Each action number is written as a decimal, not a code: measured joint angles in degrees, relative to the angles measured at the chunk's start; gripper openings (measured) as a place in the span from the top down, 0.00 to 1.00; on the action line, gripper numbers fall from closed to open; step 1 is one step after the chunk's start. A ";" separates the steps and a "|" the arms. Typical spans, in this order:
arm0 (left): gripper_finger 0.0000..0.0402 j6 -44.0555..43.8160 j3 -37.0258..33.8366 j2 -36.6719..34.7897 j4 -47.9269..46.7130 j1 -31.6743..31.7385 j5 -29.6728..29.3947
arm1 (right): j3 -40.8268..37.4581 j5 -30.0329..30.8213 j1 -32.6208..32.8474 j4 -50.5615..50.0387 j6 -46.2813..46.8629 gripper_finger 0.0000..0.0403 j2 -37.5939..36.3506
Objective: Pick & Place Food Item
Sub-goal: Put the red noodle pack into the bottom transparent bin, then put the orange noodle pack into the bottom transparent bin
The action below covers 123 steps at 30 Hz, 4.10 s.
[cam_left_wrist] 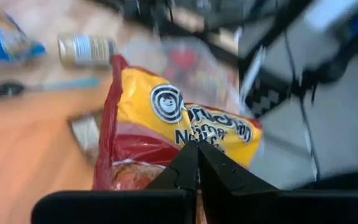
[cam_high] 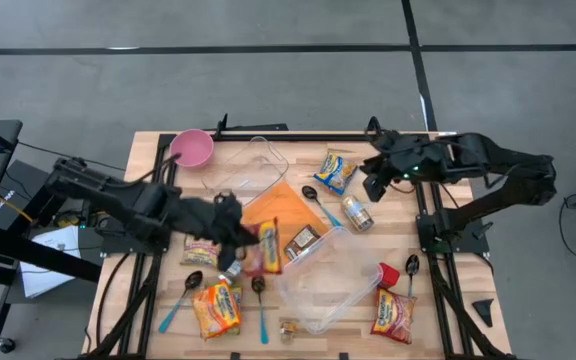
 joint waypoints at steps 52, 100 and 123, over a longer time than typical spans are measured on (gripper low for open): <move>1.00 -35.33 34.19 50.94 14.00 -2.77 -28.72 | -0.03 1.30 3.23 -13.77 -7.90 0.77 -17.17; 0.48 -12.76 32.33 50.87 34.11 -3.15 -28.36 | -0.03 1.42 3.23 -13.51 -6.81 0.77 -17.33; 0.65 5.74 32.42 25.74 2.40 -10.14 -15.50 | -0.05 1.29 3.23 -14.63 -6.83 0.77 -18.40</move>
